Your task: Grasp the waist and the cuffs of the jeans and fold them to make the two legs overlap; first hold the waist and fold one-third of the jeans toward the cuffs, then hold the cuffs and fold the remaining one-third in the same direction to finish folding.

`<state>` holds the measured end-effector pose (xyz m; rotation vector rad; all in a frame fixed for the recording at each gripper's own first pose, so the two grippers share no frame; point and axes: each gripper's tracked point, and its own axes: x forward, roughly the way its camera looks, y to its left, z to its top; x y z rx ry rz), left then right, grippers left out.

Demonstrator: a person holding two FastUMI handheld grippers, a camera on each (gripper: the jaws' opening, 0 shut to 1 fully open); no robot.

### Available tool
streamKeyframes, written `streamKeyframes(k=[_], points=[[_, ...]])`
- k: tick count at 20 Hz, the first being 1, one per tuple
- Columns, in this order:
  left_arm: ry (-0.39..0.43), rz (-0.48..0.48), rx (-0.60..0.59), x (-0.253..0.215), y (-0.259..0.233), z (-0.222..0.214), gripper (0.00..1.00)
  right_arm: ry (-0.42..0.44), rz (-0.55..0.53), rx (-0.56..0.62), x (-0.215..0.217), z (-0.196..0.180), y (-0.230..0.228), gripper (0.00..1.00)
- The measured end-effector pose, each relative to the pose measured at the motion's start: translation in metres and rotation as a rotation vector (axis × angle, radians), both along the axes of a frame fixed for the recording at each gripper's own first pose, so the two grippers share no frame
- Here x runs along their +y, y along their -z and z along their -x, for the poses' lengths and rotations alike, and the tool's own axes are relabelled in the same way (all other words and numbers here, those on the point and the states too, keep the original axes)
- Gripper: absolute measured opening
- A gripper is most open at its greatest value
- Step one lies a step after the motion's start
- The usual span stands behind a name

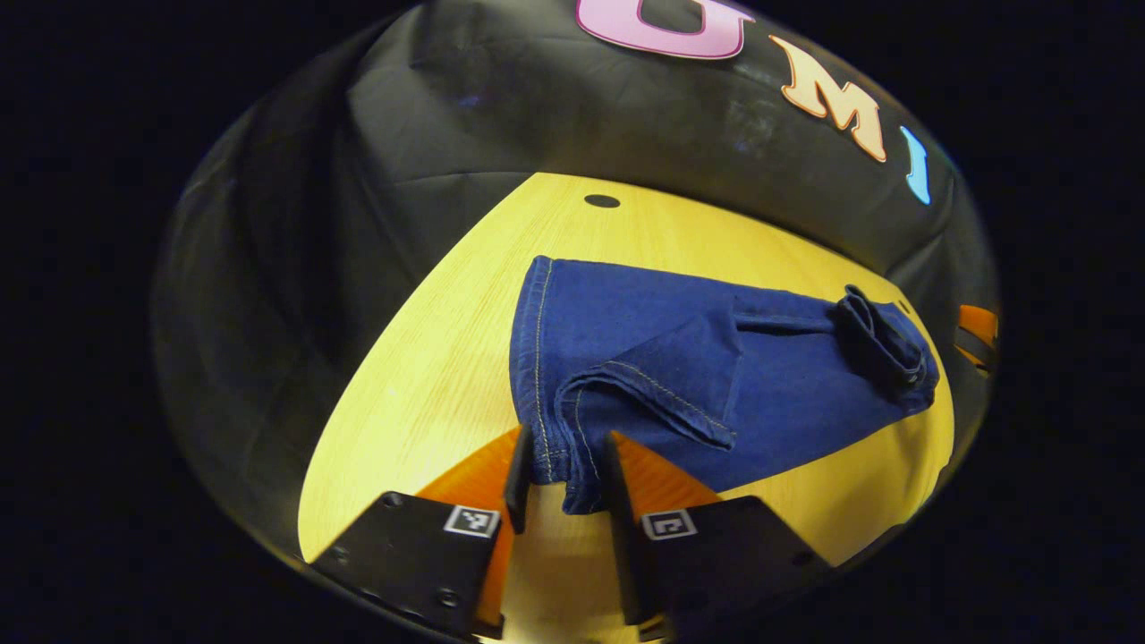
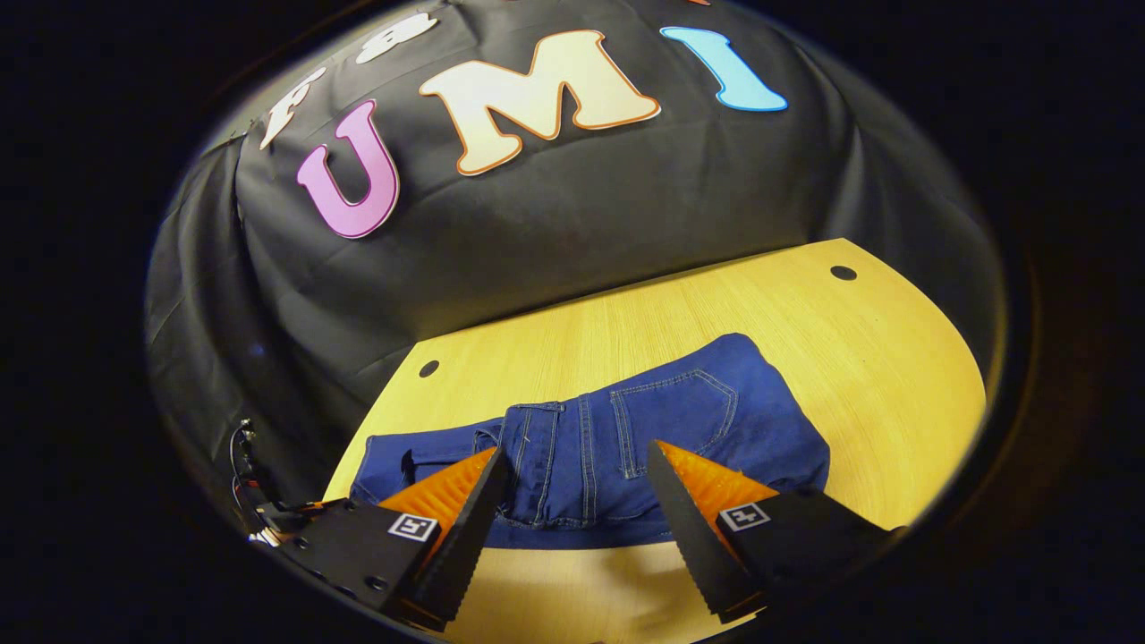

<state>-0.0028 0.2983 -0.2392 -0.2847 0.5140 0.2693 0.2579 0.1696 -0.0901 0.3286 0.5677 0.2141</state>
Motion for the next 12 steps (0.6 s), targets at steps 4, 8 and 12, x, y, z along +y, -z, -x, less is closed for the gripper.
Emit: streamKeyframes(k=[4,8,12], points=[[0.006,0.058,-0.047,-0.002,-0.004,-0.003,0.08,0.018,0.003,-0.004,-0.003,0.003,-0.004,0.98],[-0.006,0.070,-0.054,-0.002,-0.004,-0.003,0.00,0.044,0.025,-0.008,-0.018,0.013,-0.011,0.98],[-0.020,0.097,-0.069,-0.008,-0.026,-0.002,0.00,0.084,0.005,-0.016,-0.046,0.021,-0.019,0.98]])
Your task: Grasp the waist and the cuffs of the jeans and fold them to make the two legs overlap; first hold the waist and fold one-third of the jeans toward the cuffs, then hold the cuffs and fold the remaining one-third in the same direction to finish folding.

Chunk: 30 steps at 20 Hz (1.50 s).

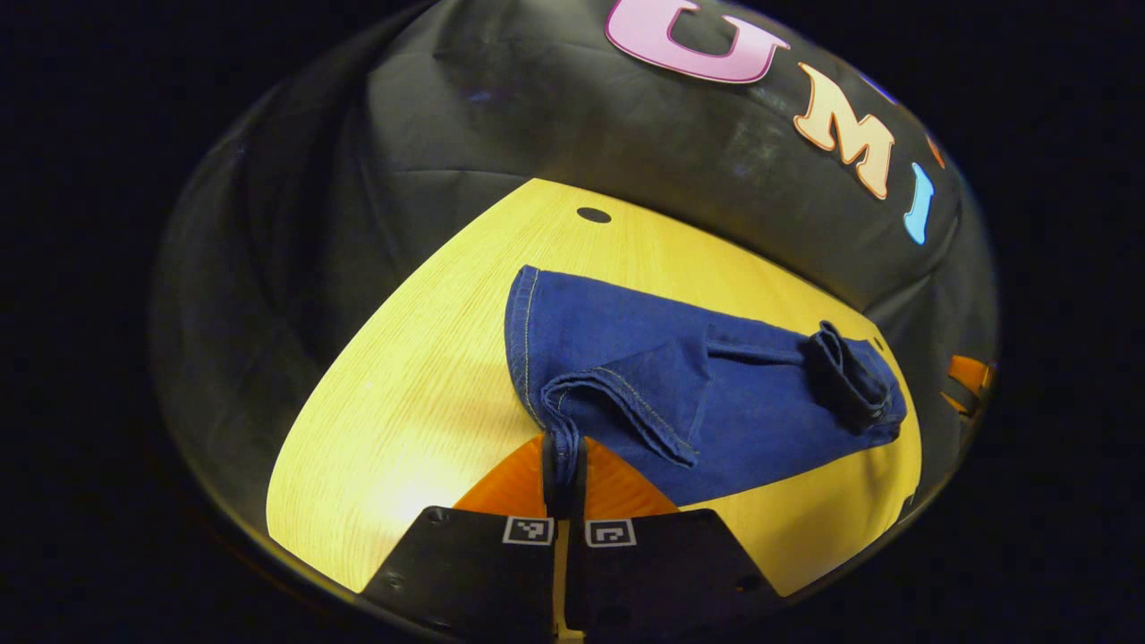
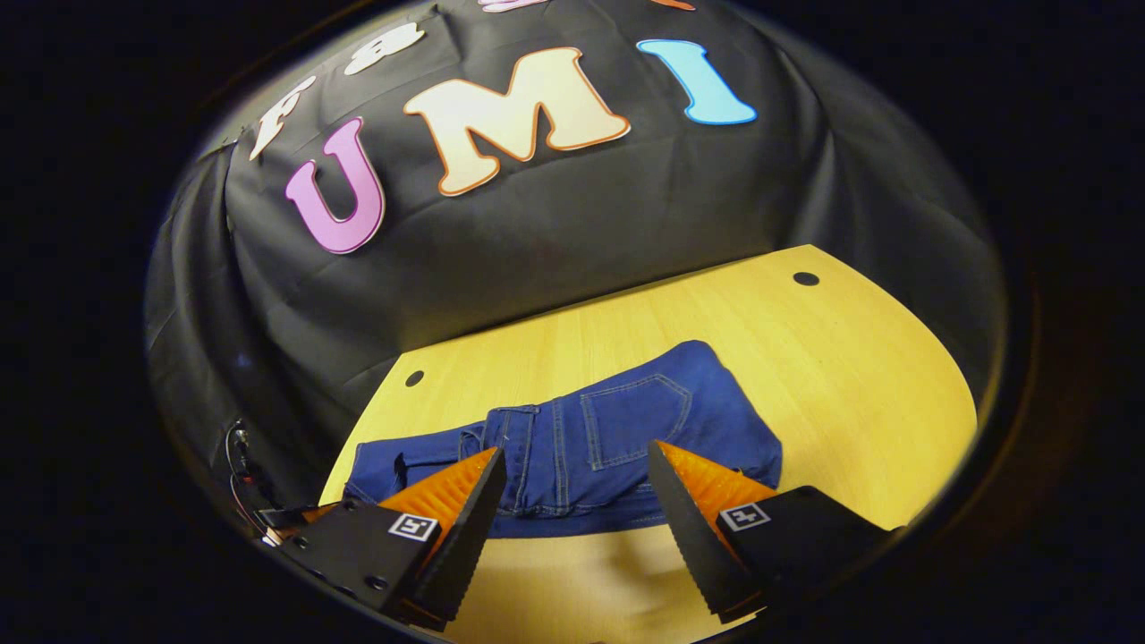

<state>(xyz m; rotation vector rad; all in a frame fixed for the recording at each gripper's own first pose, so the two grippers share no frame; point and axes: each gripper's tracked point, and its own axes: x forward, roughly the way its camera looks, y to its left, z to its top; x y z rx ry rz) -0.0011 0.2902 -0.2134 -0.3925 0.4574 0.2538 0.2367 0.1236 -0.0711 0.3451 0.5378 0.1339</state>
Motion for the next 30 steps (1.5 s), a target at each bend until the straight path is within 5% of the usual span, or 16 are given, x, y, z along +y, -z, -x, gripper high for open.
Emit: streamKeyframes(k=[5,12,15,22,30], points=[[-0.026,-0.001,-0.100,-0.026,-0.063,-0.001,0.00,0.034,-0.033,-0.028,-0.047,0.002,-0.007,0.98],[-0.047,-0.053,-0.169,-0.114,-0.141,-0.057,0.00,0.015,-0.071,-0.060,-0.151,0.004,-0.017,0.98],[-0.011,-0.108,-0.199,-0.154,-0.176,-0.093,0.00,0.007,-0.094,-0.064,-0.187,0.005,-0.019,0.93],[0.107,-0.113,-0.250,-0.254,-0.238,-0.167,0.00,-0.013,-0.133,-0.053,-0.230,-0.004,-0.006,0.98],[0.298,-0.186,-0.122,-0.379,-0.220,-0.220,0.00,-0.041,-0.117,-0.023,-0.256,-0.006,0.020,0.98]])
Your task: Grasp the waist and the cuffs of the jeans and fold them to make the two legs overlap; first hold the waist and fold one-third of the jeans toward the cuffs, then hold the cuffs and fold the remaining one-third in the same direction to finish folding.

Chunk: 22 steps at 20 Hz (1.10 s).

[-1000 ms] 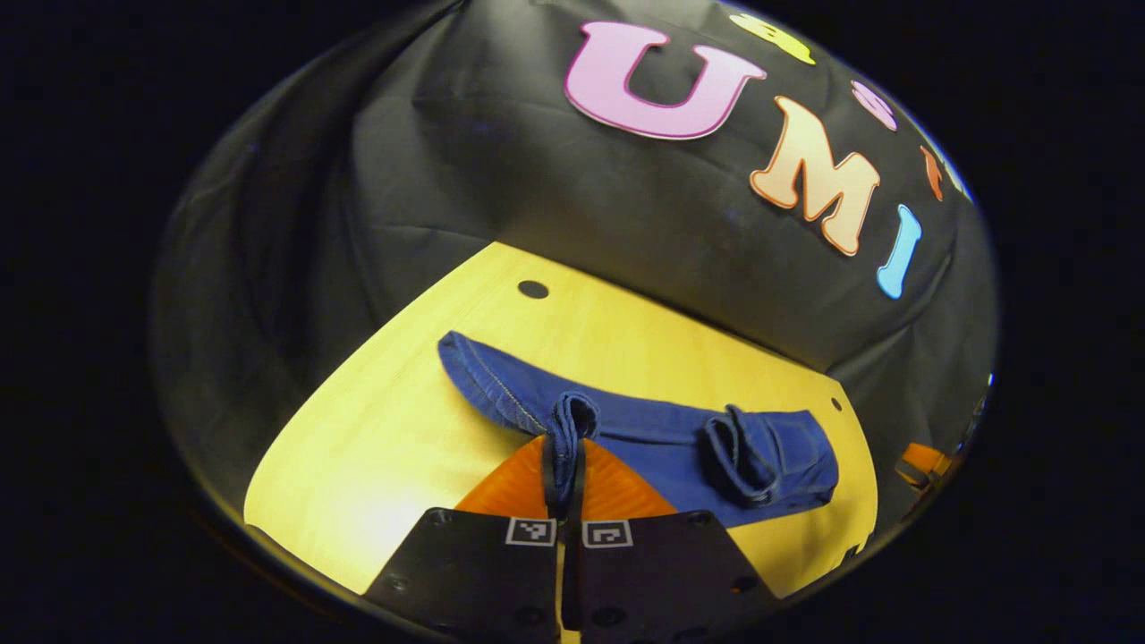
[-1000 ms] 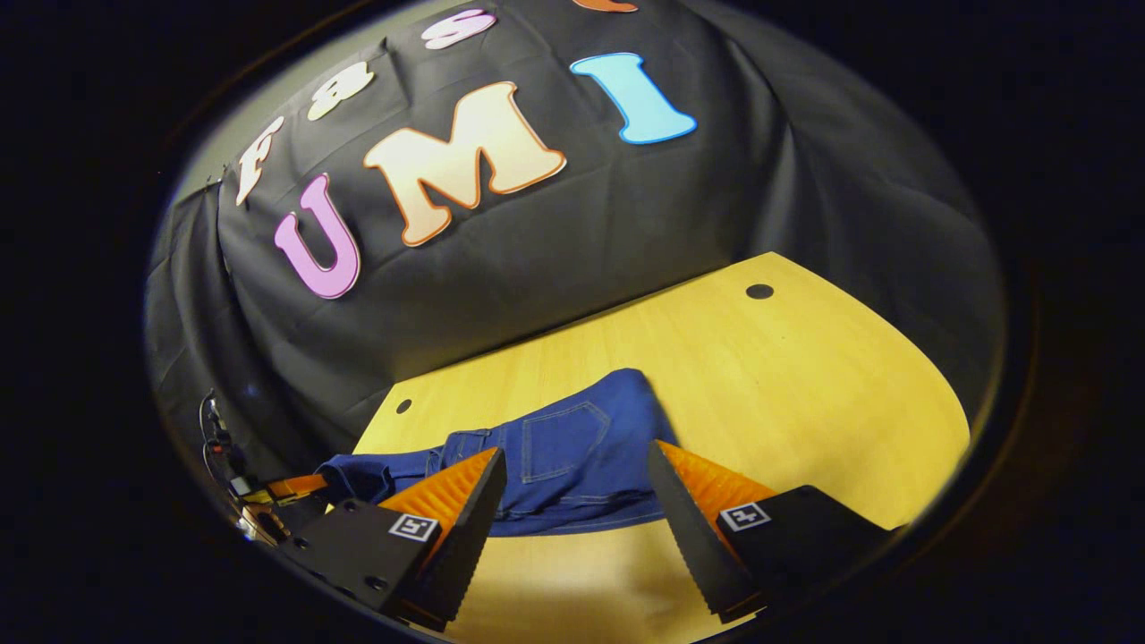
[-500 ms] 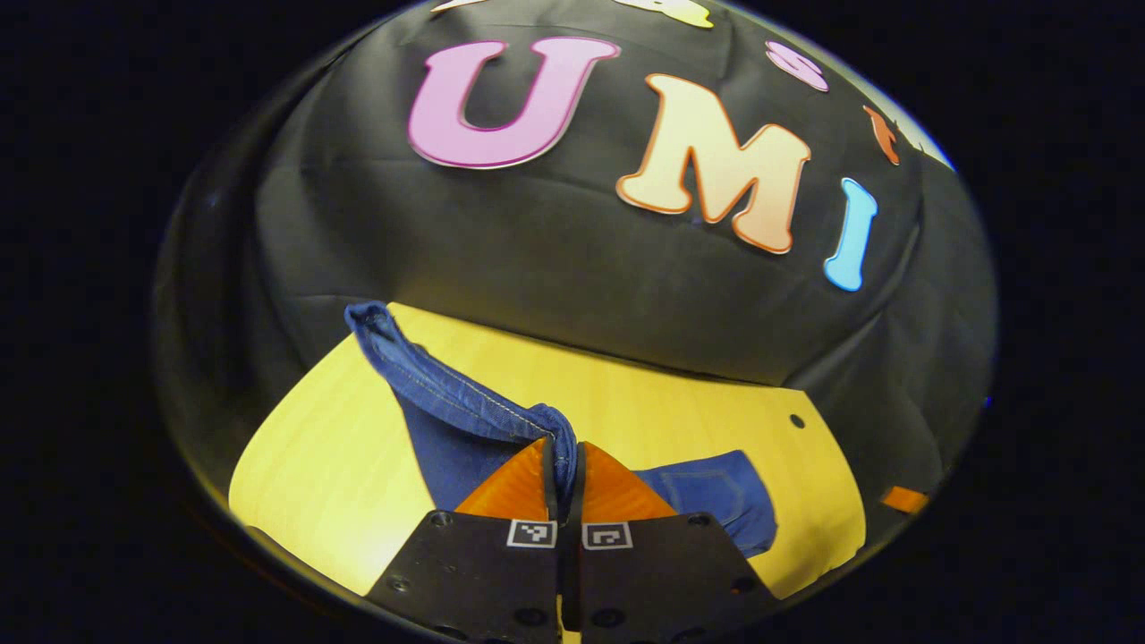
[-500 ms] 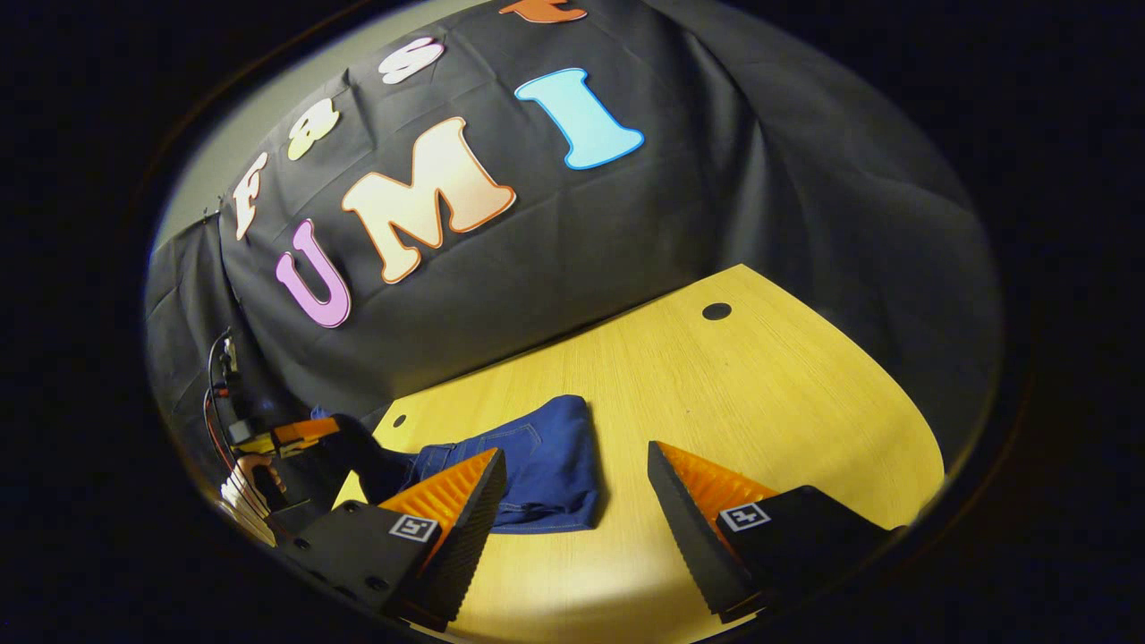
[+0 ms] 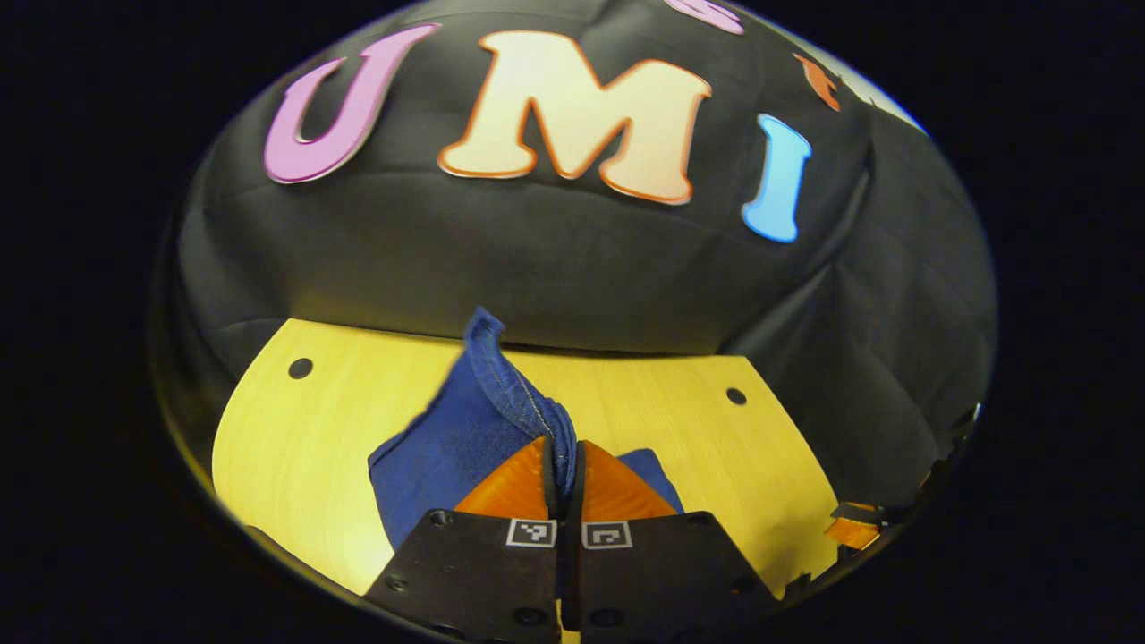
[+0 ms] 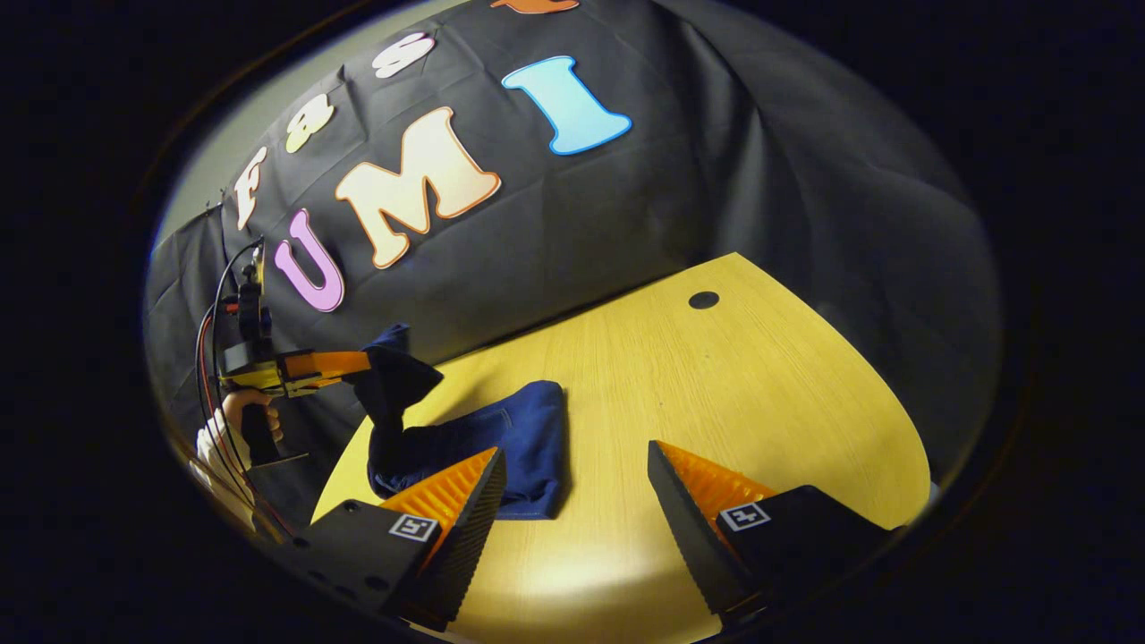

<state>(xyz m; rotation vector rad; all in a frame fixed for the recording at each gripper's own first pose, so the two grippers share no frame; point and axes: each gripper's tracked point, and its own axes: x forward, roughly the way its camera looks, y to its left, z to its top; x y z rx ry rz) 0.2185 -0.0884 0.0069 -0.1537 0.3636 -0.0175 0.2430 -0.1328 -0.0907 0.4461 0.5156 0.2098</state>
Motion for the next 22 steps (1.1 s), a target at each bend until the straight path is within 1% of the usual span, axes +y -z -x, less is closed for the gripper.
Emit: streamKeyframes(k=[3,5,9,12,15,17,18,19,20,21,22], points=[[0.058,-0.090,0.091,-0.032,0.042,0.011,0.00,0.010,0.017,0.015,-0.014,0.000,0.011,0.98],[0.090,-0.133,0.146,-0.051,0.070,0.024,0.00,0.002,0.029,0.032,-0.020,0.001,0.020,0.98],[0.116,-0.229,0.208,-0.064,0.115,0.043,0.00,-0.023,0.031,0.056,-0.019,0.002,0.031,0.98],[0.106,-0.310,0.238,-0.064,0.150,0.052,0.00,-0.051,0.033,0.052,-0.009,0.003,0.032,0.98],[0.065,-0.335,0.250,-0.059,0.180,0.050,0.00,-0.072,0.045,0.044,0.000,0.007,0.029,0.98],[0.043,-0.323,0.261,-0.059,0.193,0.050,0.02,-0.081,0.061,0.037,0.006,0.011,0.026,0.98],[0.036,-0.300,0.255,-0.060,0.194,0.050,0.02,-0.082,0.065,0.033,0.008,0.013,0.024,0.98],[0.039,-0.261,0.240,-0.063,0.193,0.049,0.05,-0.082,0.069,0.030,0.011,0.015,0.021,0.98],[0.059,-0.205,0.224,-0.071,0.191,0.051,0.10,-0.075,0.073,0.024,0.013,0.017,0.018,0.98],[0.091,-0.129,0.210,-0.082,0.189,0.054,0.15,-0.067,0.074,0.016,0.016,0.019,0.014,0.98],[0.125,-0.052,0.197,-0.092,0.184,0.061,0.37,-0.060,0.072,0.007,0.021,0.022,0.008,0.98]])
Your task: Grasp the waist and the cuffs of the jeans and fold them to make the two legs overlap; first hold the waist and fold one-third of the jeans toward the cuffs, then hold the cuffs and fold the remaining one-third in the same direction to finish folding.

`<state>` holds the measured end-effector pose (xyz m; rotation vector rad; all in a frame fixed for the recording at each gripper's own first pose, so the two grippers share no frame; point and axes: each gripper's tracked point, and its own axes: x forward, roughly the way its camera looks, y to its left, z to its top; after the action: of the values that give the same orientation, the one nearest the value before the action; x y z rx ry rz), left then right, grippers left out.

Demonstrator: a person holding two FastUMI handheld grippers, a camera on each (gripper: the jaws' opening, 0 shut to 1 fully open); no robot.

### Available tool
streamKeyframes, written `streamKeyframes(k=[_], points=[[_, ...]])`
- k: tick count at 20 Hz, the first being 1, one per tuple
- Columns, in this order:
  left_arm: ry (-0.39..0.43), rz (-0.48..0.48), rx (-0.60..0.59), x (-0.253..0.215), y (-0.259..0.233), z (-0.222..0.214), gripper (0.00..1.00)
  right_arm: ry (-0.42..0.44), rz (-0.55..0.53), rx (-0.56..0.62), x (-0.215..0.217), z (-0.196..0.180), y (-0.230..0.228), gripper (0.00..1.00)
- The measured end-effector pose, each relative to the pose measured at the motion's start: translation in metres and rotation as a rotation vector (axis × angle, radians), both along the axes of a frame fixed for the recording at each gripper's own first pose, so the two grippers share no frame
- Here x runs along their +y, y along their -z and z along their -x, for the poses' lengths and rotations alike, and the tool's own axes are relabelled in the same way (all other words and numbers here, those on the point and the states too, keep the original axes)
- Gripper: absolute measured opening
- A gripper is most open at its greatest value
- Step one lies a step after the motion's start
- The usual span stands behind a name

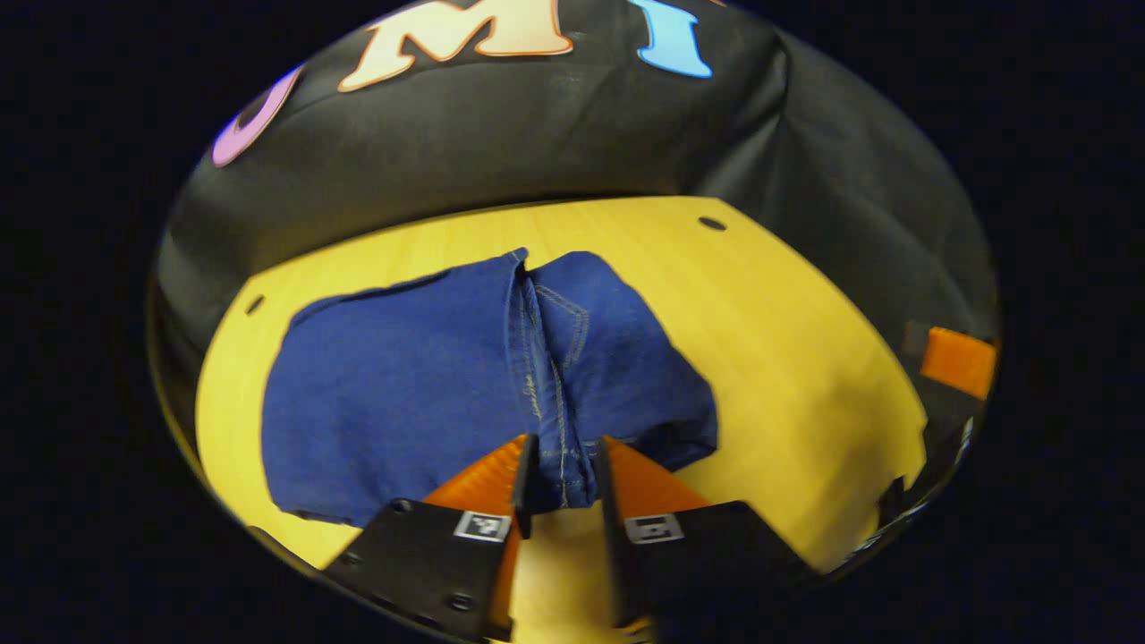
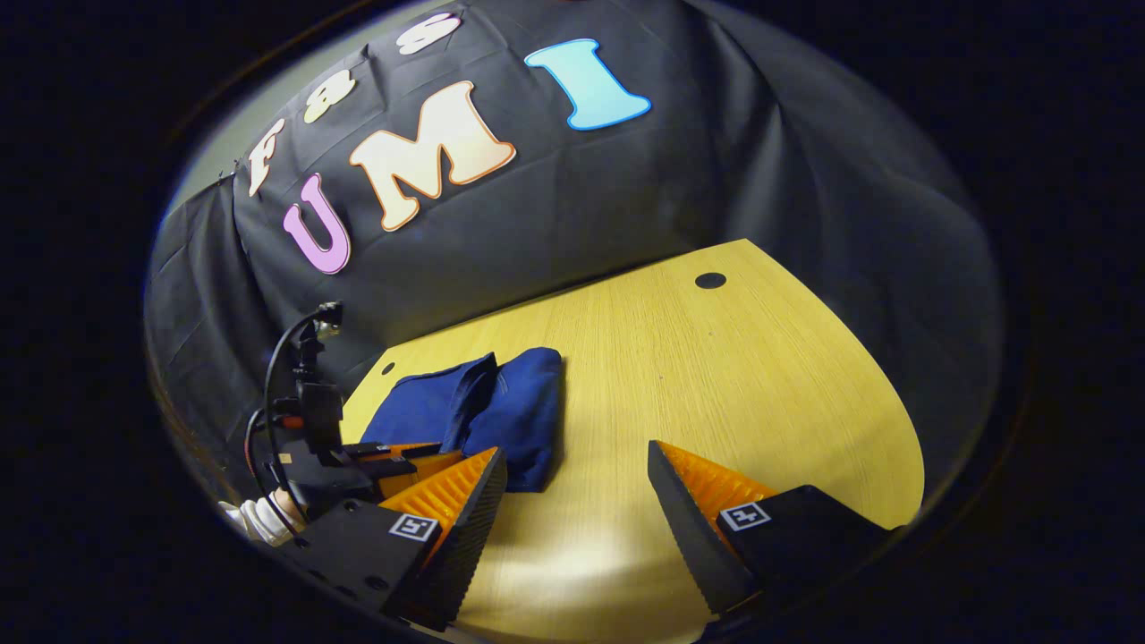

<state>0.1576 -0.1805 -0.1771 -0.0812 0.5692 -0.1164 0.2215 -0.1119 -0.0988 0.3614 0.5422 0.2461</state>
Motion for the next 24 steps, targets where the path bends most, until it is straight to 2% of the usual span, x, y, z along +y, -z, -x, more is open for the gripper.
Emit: streamKeyframes(k=[2,3,8,9,11,14,18,24], points=[[0.020,0.097,-0.014,-0.003,-0.009,0.017,0.80,0.014,0.007,-0.026,0.010,0.004,-0.014,0.98],[0.012,0.098,-0.030,0.004,-0.013,0.025,0.84,0.021,0.017,-0.045,0.017,0.007,-0.021,0.98],[-0.008,0.002,-0.087,0.067,-0.044,0.078,0.88,0.053,0.037,-0.144,0.065,0.016,-0.062,0.98],[-0.009,-0.006,-0.097,0.078,-0.051,0.087,0.86,0.053,0.023,-0.161,0.079,0.018,-0.071,0.98],[-0.021,-0.017,-0.130,0.100,-0.064,0.101,0.89,0.059,0.010,-0.183,0.101,0.021,-0.081,0.98],[-0.035,-0.038,-0.168,0.127,-0.080,0.113,0.89,0.068,0.029,-0.211,0.122,0.023,-0.092,0.98],[-0.007,-0.068,-0.210,0.146,-0.094,0.119,0.89,0.094,0.045,-0.243,0.135,0.023,-0.103,0.98],[0.022,-0.051,-0.195,0.155,-0.093,0.124,0.89,0.118,0.047,-0.255,0.144,0.022,-0.110,0.98]])
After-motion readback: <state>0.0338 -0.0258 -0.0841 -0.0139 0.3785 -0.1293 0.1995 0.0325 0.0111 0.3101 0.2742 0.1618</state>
